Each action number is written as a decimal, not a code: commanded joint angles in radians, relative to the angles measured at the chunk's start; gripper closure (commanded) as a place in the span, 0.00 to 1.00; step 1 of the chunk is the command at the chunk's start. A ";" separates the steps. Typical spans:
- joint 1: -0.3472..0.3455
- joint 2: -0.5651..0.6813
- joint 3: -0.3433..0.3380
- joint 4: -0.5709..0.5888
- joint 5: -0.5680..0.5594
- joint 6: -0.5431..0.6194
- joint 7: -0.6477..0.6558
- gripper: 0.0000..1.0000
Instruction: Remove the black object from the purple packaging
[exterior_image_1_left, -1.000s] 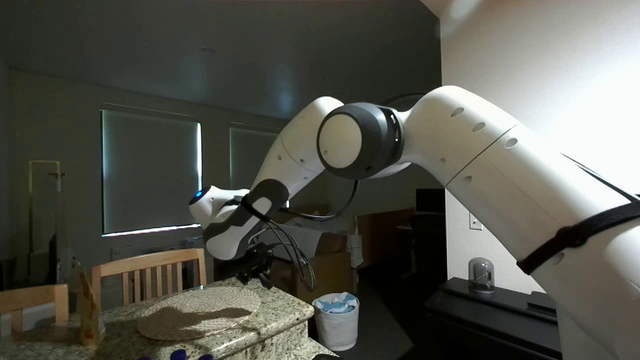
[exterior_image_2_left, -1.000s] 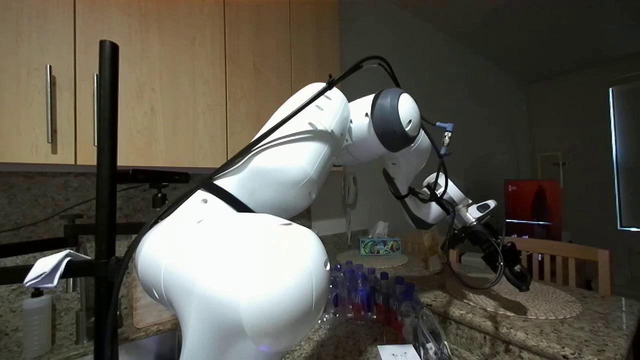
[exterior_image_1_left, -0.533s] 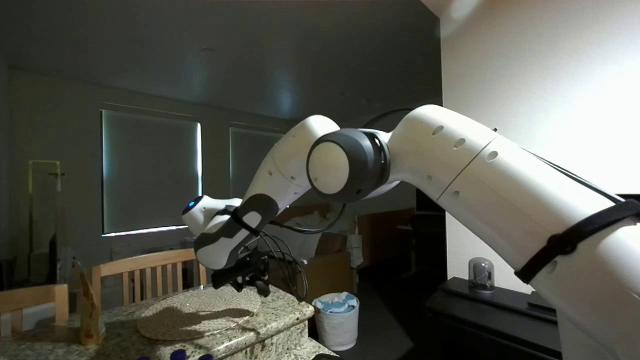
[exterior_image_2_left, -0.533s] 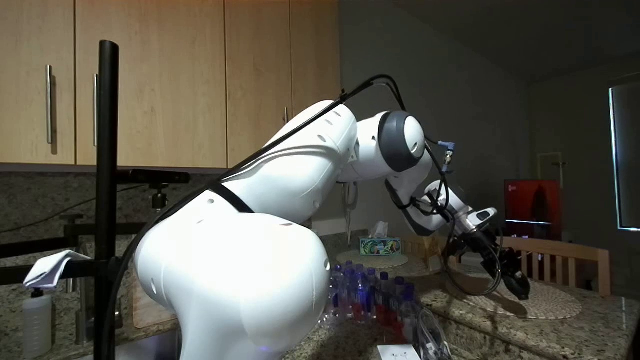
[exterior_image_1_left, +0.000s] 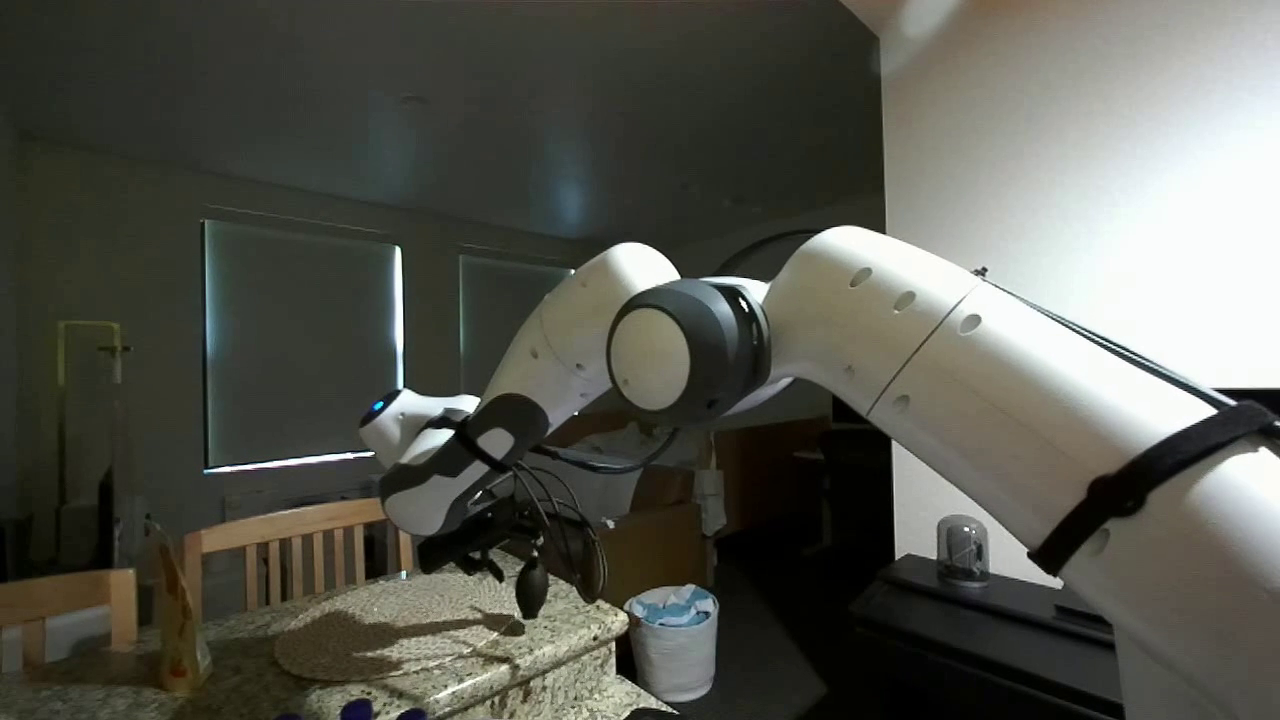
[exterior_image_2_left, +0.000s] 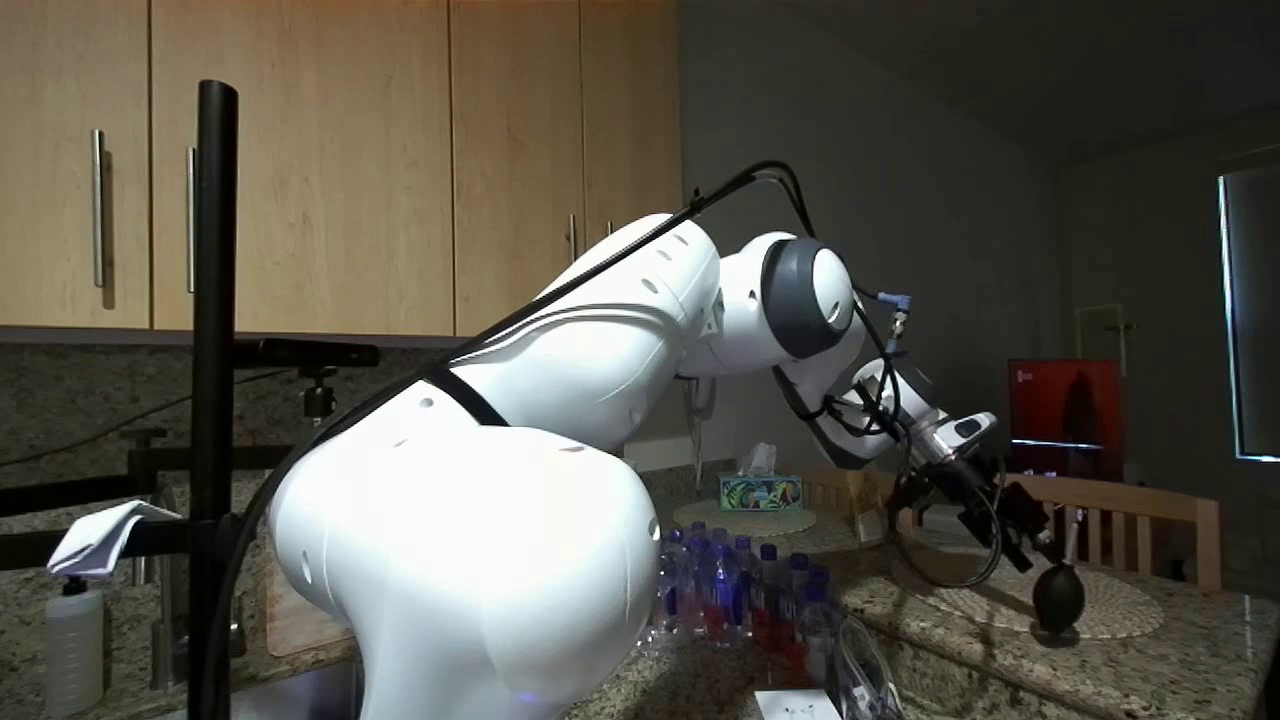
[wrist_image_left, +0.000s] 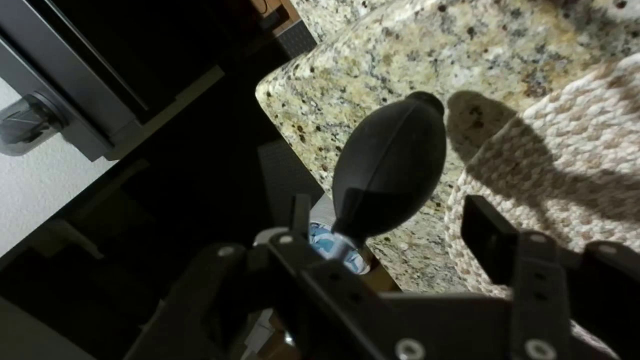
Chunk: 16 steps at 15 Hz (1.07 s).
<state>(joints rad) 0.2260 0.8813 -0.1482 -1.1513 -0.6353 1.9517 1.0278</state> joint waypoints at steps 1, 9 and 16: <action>0.001 0.027 -0.010 0.053 0.028 -0.037 -0.044 0.00; 0.002 0.032 -0.019 0.066 0.026 -0.042 -0.044 0.00; 0.023 -0.068 -0.003 -0.047 0.010 -0.007 -0.092 0.00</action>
<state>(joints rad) 0.2367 0.8913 -0.1589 -1.1164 -0.6343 1.9366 1.0013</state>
